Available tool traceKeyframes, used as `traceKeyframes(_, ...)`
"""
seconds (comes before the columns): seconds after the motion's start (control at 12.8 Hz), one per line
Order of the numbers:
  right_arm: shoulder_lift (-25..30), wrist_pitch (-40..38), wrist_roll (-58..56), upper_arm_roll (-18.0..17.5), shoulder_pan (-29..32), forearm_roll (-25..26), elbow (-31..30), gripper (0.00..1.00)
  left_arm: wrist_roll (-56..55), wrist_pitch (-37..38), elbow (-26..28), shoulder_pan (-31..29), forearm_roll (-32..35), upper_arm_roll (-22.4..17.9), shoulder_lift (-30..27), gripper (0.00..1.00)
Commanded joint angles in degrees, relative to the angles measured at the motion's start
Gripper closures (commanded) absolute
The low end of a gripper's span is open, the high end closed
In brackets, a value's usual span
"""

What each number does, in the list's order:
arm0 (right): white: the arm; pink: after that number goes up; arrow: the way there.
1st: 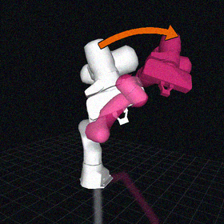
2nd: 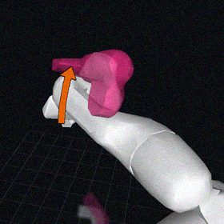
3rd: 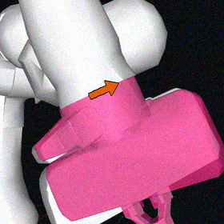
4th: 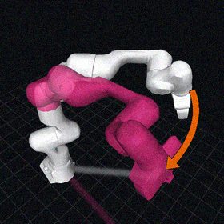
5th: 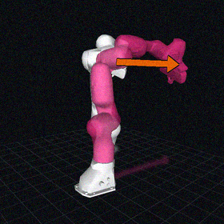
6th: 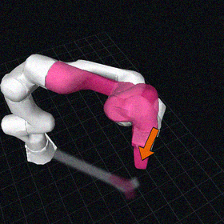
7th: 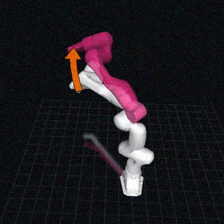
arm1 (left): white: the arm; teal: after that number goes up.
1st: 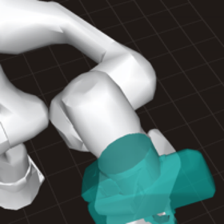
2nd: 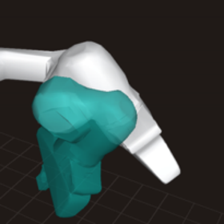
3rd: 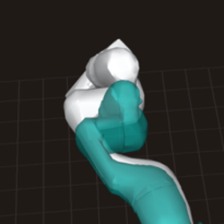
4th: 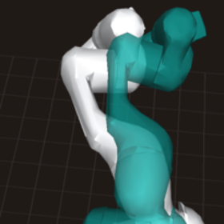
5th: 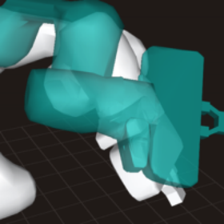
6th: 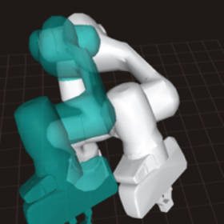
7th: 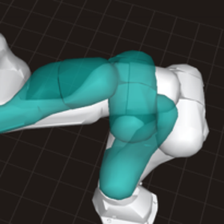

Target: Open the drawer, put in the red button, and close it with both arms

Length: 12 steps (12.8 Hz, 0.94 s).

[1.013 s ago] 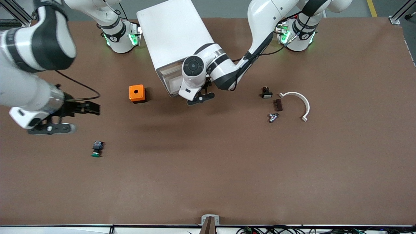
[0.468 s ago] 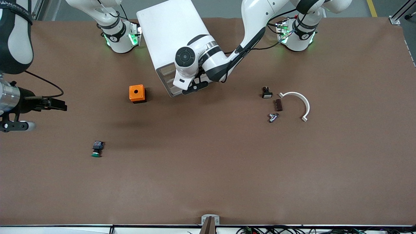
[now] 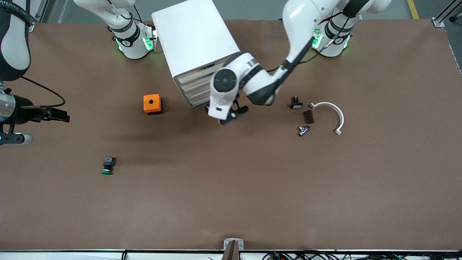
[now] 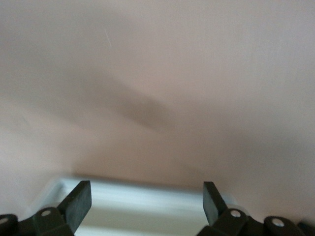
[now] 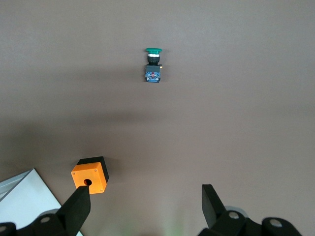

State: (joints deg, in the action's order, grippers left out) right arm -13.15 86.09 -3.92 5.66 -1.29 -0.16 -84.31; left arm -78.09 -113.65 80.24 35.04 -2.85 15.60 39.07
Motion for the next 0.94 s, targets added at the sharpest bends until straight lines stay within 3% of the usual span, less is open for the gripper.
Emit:
traceKeyframes(0.0, 0.5, -0.7, 0.5, -0.9, 1.2, 0.9, 2.8, 0.00, 1.1, 10.3, 1.6, -6.8, 5.4, 0.0, -8.7, 0.00)
traceKeyframes(0.31, 0.8, -1.4, 0.2, -0.3, 3.0, 0.5, 5.9, 0.00, 5.3, 19.8, 1.7, -15.3, 9.3, 0.0, -17.4, 0.00)
traceKeyframes(0.55, 1.7, -4.8, 0.1, -0.4, 3.6, 0.5, 5.9, 0.00, 19.1, 26.2, 1.8, -23.1, 8.9, 0.2, -24.7, 0.00)
traceKeyframes(0.86, 10.2, -4.9, 0.6, -0.6, 3.3, 0.5, -0.7, 0.00, 39.1, 29.7, 2.3, -34.5, 6.2, 0.6, -32.0, 0.00)
